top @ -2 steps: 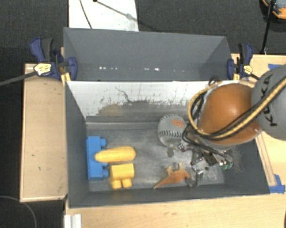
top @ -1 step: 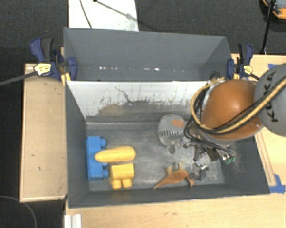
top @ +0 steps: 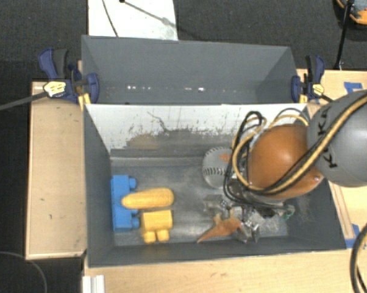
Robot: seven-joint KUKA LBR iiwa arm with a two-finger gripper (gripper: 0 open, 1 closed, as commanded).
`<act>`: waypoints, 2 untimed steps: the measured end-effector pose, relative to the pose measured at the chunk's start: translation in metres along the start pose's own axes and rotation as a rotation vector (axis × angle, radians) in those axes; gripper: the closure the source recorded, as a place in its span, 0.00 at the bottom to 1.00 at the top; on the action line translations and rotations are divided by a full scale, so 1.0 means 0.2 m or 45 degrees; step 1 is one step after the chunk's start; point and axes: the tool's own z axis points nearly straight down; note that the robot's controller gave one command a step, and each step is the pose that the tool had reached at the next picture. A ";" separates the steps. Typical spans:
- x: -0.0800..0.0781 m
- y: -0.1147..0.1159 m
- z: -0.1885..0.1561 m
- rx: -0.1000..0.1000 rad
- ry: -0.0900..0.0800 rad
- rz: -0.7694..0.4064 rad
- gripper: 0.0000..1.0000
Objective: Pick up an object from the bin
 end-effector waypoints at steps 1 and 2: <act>0.02 0.02 0.05 -0.002 0.000 -0.205 1.00; 0.02 0.02 0.05 -0.002 0.000 -0.204 1.00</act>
Offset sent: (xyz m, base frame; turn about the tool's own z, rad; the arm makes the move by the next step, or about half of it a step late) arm 0.0000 0.0000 0.0000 0.0000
